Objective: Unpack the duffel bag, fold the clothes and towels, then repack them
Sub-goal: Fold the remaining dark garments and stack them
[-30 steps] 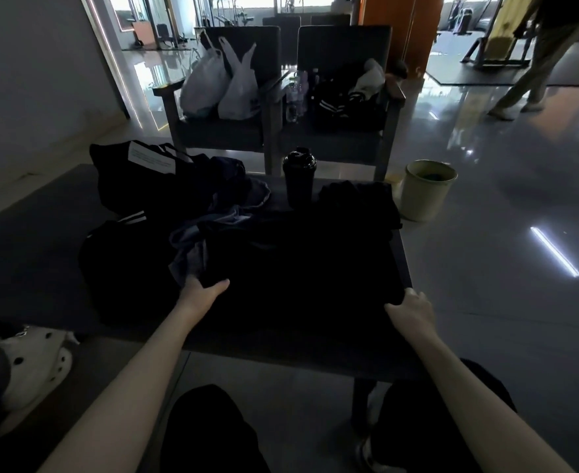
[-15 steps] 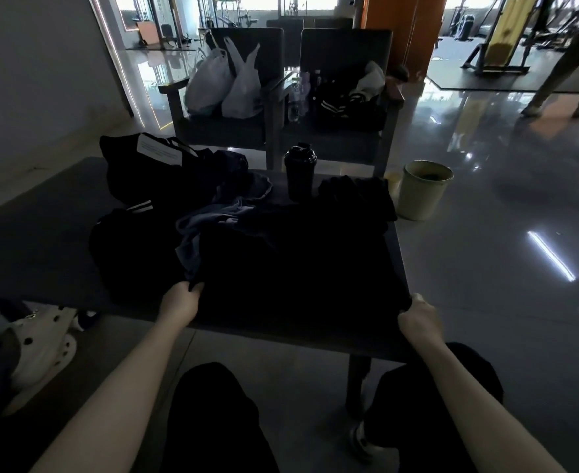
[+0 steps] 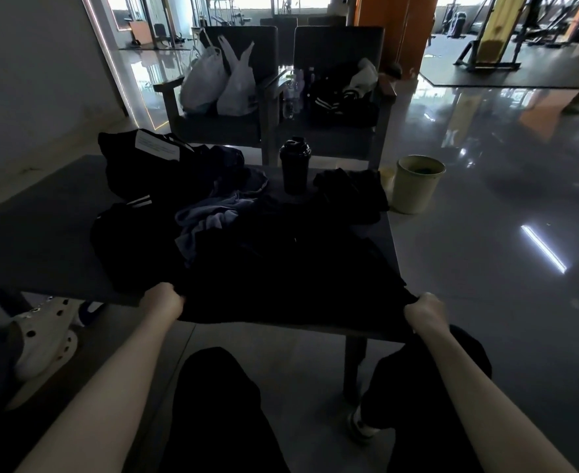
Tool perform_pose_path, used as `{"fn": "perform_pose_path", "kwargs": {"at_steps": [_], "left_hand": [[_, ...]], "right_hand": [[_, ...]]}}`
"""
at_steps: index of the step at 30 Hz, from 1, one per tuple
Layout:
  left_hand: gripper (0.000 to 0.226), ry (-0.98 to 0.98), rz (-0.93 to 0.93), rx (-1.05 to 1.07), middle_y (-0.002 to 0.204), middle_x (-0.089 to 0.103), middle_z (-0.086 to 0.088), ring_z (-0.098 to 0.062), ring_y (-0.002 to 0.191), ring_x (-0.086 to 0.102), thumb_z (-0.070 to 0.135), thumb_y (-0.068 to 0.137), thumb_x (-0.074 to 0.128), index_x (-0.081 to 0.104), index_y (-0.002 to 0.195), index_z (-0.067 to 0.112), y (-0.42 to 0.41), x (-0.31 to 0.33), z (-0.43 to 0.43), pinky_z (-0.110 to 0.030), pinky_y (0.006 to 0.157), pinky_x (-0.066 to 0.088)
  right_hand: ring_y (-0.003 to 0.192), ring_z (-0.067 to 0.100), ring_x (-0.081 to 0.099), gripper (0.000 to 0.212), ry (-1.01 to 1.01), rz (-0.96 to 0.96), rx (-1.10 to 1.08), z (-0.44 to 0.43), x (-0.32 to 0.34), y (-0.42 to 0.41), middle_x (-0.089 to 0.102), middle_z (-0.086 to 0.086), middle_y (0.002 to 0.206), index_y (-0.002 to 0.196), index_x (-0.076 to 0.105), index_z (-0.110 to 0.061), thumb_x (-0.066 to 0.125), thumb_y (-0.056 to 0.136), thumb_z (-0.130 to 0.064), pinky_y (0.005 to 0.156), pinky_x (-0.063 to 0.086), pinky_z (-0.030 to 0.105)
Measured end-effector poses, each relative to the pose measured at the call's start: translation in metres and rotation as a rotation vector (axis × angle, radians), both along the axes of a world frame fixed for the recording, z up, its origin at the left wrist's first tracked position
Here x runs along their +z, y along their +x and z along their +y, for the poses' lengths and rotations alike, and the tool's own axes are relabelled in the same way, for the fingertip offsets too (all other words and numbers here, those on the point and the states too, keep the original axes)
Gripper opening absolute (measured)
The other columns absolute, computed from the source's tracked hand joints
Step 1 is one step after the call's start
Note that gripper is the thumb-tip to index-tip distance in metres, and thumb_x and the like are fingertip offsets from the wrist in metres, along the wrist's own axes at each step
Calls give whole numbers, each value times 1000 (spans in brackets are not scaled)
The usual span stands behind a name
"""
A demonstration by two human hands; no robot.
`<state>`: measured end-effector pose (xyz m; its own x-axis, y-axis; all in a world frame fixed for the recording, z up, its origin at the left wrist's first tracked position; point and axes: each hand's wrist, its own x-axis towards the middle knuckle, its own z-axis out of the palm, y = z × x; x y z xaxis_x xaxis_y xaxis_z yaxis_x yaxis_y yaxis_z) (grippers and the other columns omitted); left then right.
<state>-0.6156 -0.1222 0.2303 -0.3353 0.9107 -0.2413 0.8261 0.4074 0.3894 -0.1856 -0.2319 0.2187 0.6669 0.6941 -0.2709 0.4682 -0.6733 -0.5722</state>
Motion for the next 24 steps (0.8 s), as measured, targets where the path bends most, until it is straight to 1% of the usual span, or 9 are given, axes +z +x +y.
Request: {"fn": "perform_pose_path", "kwargs": {"at_steps": [3, 5, 7, 8, 12, 14, 17, 20, 24], "left_hand": [[39, -22, -106, 72, 124, 54, -23, -39, 108, 55, 21, 98, 45, 49, 131, 1, -3, 6, 0, -40, 88, 50], [38, -38, -279, 120, 120, 55, -26, -41, 100, 59, 17, 99, 45, 46, 131, -4, -1, 8, -2, -37, 68, 54], [34, -18, -481, 200, 100, 58, -23, -35, 73, 60, 15, 97, 51, 48, 125, -5, 2, 16, -8, -27, 41, 48], [35, 9, -544, 220, 91, 58, -19, -28, 65, 56, 15, 96, 54, 48, 125, -4, 4, 22, -11, -25, 40, 46], [43, 160, -783, 222, 98, 56, -9, -19, 65, 50, 18, 93, 60, 48, 133, 10, 5, 48, -5, -29, 53, 43], [33, 226, -957, 271, 97, 55, -5, -17, 65, 48, 17, 94, 56, 52, 127, 18, 10, 64, 0, -28, 54, 41], [19, 277, -1152, 298, 96, 55, -4, -16, 68, 48, 11, 98, 44, 58, 106, 22, 20, 83, 6, -26, 56, 42], [28, 274, -1290, 260, 88, 55, -6, -16, 69, 51, 7, 98, 36, 60, 89, 18, 29, 93, 11, -26, 62, 45], [30, 282, -1317, 177, 88, 57, -7, -15, 79, 55, -5, 90, 36, 61, 97, 11, 34, 92, 26, -24, 75, 46]], "right_hand": [[76, 29, 53, 8, -21, -20, -16, -1, 8, -3, 51, 15, 88, 94, 47, 1, 45, 87, 2, 61, 40, 30], [76, 30, 55, 14, -5, 8, -28, 1, 8, -2, 54, 18, 91, 99, 50, 4, 45, 86, 2, 60, 41, 30], [78, 32, 56, 18, 42, 65, -49, 2, 10, -1, 56, 19, 93, 102, 51, 4, 46, 84, 1, 63, 45, 32], [76, 31, 57, 21, 97, 118, -69, 3, 11, -1, 57, 17, 91, 103, 51, 3, 47, 83, 1, 63, 49, 34], [54, 20, 52, 25, 450, 365, -120, 8, 30, -1, 55, 9, 74, 108, 56, 0, 54, 83, -1, 35, 39, 20], [54, 17, 48, 22, 597, 487, -148, 12, 43, -2, 54, 7, 74, 107, 57, -7, 54, 85, -3, 33, 35, 17], [53, 15, 47, 19, 709, 647, -132, 21, 57, -5, 56, 4, 75, 102, 60, -17, 53, 89, -6, 45, 41, 21], [64, 14, 57, 17, 722, 764, -87, 30, 63, -6, 64, 3, 83, 95, 68, -19, 54, 90, -9, 56, 47, 21], [84, 19, 64, 34, 702, 745, 37, 45, 59, 2, 67, 10, 98, 112, 64, -11, 59, 81, -1, 70, 52, 25]]}}
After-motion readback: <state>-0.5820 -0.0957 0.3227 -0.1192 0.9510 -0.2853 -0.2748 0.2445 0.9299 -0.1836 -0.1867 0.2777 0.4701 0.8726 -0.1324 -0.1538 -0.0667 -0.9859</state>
